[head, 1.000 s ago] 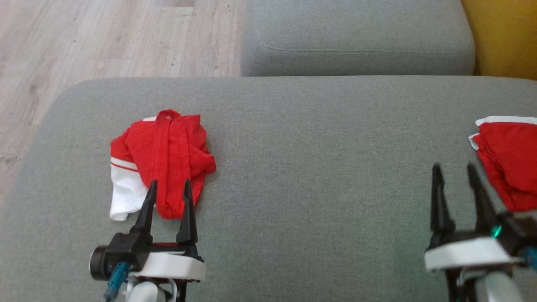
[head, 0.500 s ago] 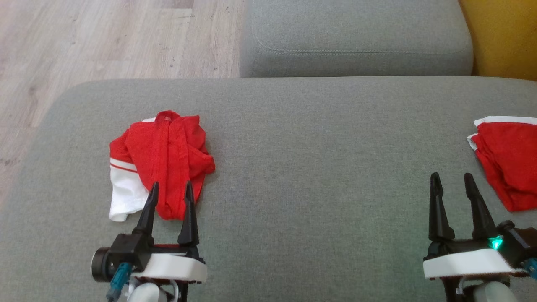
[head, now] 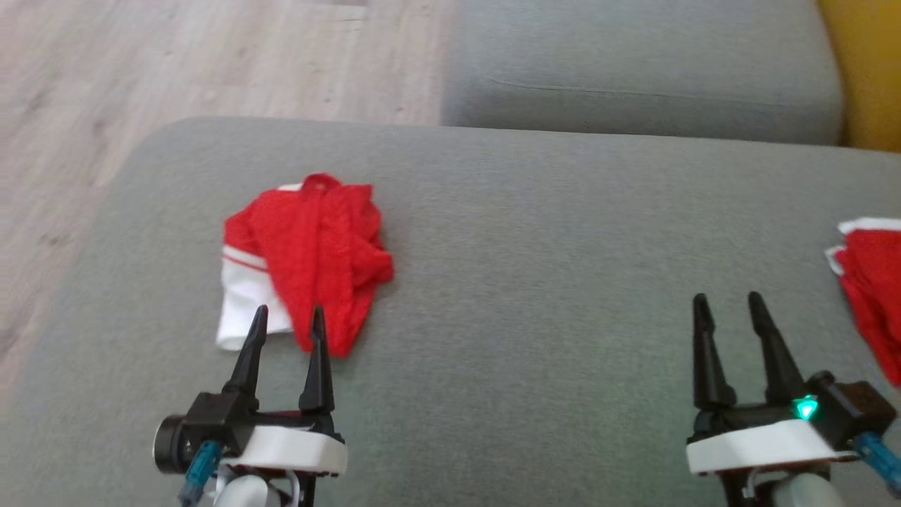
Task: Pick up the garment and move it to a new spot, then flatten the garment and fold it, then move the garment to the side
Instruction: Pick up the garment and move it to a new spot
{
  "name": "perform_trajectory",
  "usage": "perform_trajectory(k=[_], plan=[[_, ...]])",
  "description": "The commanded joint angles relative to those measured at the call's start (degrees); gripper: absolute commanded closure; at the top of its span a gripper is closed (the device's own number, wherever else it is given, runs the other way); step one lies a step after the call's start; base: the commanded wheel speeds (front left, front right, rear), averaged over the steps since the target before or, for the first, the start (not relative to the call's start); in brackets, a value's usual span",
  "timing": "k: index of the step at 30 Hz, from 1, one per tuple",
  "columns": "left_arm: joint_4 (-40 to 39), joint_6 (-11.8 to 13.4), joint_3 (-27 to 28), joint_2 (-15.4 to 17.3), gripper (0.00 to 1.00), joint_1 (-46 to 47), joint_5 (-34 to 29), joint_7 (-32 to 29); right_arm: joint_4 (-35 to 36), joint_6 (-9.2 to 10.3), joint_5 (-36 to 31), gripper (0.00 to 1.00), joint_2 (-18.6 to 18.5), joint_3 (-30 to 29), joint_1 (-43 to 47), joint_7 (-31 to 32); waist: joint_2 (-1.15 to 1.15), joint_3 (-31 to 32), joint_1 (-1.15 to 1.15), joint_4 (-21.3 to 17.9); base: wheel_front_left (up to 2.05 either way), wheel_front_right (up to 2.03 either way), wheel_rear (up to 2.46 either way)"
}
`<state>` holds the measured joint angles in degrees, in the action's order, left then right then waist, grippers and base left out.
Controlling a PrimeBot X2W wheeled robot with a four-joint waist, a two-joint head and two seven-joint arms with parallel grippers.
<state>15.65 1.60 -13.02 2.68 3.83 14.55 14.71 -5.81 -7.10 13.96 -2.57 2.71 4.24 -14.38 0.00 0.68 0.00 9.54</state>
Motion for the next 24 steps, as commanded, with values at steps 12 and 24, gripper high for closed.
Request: perform_trajectory(k=[12, 24], plan=[[-0.8, 0.1, 2.6, 0.2, 0.0, 2.0, -1.1, 0.3, 1.0, -0.39, 0.3, 0.0, -0.3, 5.2, -1.7, -0.6, 0.0, 0.4, 0.0, 10.6, 0.0, 0.0, 0.0], [-0.2, -1.0, 3.7, 0.2, 0.0, 1.7, -1.9, 0.3, 0.4, -0.39, -0.1, 0.0, -0.3, 9.3, -2.0, -0.6, 0.0, 0.3, 0.0, 13.9, 0.0, 0.0, 0.0]])
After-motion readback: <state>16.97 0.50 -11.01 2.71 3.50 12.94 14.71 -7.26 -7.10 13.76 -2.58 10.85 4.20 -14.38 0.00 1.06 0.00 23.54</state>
